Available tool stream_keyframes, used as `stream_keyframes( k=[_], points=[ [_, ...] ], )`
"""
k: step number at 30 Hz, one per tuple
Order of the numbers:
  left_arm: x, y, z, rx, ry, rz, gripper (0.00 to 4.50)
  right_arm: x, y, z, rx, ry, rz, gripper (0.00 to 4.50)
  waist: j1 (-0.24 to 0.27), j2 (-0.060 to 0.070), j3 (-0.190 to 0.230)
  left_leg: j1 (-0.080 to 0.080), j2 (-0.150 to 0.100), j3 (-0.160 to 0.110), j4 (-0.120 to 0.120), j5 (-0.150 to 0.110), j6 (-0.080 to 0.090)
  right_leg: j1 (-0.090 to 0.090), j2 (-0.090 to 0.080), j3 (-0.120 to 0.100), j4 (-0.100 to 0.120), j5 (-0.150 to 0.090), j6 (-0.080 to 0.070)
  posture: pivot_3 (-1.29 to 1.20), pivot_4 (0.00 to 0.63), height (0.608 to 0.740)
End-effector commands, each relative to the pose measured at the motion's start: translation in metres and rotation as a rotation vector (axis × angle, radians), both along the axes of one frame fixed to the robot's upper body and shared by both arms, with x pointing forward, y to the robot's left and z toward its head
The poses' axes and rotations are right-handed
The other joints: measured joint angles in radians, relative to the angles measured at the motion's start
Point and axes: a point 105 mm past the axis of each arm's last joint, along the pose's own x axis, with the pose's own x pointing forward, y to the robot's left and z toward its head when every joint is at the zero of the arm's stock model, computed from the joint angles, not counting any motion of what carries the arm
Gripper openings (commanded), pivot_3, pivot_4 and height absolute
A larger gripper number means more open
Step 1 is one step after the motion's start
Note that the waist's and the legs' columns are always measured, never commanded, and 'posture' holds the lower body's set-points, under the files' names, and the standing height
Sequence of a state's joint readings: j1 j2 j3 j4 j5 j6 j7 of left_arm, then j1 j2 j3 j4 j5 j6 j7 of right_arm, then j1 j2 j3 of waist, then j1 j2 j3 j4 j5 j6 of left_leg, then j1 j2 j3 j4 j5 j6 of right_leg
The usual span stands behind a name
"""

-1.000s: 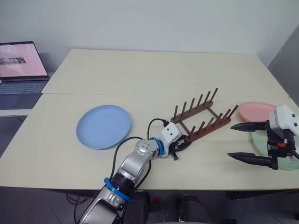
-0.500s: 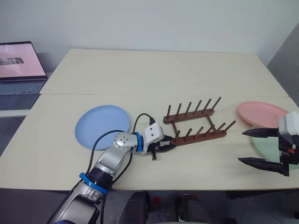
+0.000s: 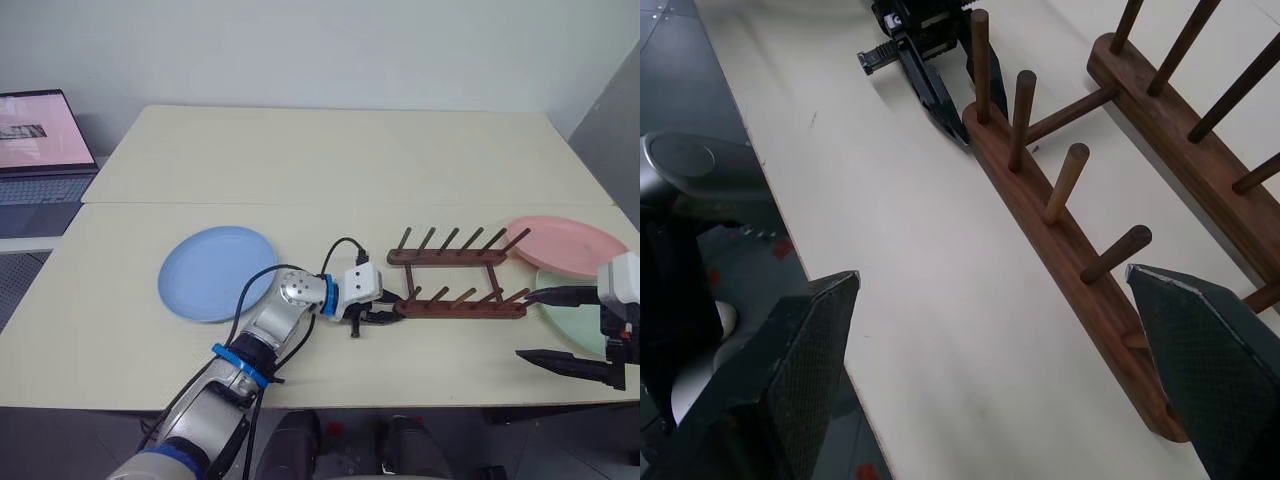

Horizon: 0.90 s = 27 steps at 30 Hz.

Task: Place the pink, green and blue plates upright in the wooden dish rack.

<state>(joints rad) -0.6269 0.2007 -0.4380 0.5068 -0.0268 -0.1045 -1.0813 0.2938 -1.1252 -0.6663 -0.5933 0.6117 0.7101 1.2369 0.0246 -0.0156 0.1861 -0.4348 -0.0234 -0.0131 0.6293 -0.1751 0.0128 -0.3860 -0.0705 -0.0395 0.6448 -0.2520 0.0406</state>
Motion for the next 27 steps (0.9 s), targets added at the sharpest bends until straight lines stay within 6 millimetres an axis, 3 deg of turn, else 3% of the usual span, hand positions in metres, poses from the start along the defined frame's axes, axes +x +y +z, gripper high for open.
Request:
stream_keyframes(
  k=[1,4,5,13,16,19,22,27],
  points=[
    [0.007,-0.001,0.014,-0.025,-0.041,-0.008,1.06,0.001,0.0,0.006,-0.018,-0.049,0.004,4.5,0.0,0.0,0.0,0.0,0.0,0.0,0.0,0.0,0.0,0.0,0.0,0.0,0.0,0.0,0.0,0.0,0.15,0.74],
    [0.009,0.001,0.015,-0.03,-0.033,-0.002,1.06,0.002,0.0,0.005,-0.021,-0.051,0.001,4.5,0.0,0.0,0.0,0.0,0.0,0.0,0.0,0.0,0.0,0.0,0.0,0.0,0.0,0.0,0.0,0.0,0.15,0.74],
    [0.011,0.003,0.018,-0.034,-0.039,-0.001,1.78,0.003,0.0,0.005,-0.023,-0.052,0.0,4.5,0.0,0.0,0.0,0.0,0.0,0.0,0.0,0.0,0.0,0.0,0.0,0.0,0.0,0.0,0.0,0.0,0.15,0.74],
    [0.012,0.034,0.044,-0.043,-0.139,0.028,3.87,0.009,-0.004,0.004,-0.061,-0.092,-0.025,4.5,0.0,0.0,0.0,0.0,0.0,0.0,0.0,0.0,0.0,0.0,0.0,0.0,0.0,0.0,0.0,0.0,0.15,0.74],
    [0.0,0.055,0.062,-0.045,-0.108,0.019,3.87,0.012,-0.011,0.001,-0.1,-0.104,-0.048,4.5,-0.002,0.0,0.0,0.0,0.0,0.0,0.0,0.0,0.0,0.0,0.0,0.001,0.0,0.0,0.0,0.0,0.15,0.74],
    [-0.024,0.067,0.064,0.005,-0.054,-0.049,3.7,0.016,-0.017,-0.005,-0.138,-0.109,-0.061,4.5,-0.002,0.0,0.0,0.0,0.001,0.0,-0.001,0.0,0.0,-0.001,0.0,0.0,0.0,-0.001,-0.002,0.0,0.15,0.74],
    [-0.045,0.064,0.052,0.061,-0.014,-0.119,2.96,0.016,-0.02,-0.015,-0.167,-0.086,-0.048,3.88,0.002,0.001,0.0,0.0,0.001,0.0,-0.001,0.0,0.0,0.0,0.0,0.001,0.0,-0.002,-0.003,0.0,0.15,0.74],
    [-0.051,0.046,0.034,0.081,0.018,-0.138,1.38,0.019,-0.024,-0.026,-0.19,-0.065,-0.046,2.09,0.003,0.0,0.0,0.0,0.0,-0.001,0.0,-0.001,-0.001,0.0,-0.002,0.001,-0.001,-0.002,-0.003,0.0,0.15,0.74]
  ],
)
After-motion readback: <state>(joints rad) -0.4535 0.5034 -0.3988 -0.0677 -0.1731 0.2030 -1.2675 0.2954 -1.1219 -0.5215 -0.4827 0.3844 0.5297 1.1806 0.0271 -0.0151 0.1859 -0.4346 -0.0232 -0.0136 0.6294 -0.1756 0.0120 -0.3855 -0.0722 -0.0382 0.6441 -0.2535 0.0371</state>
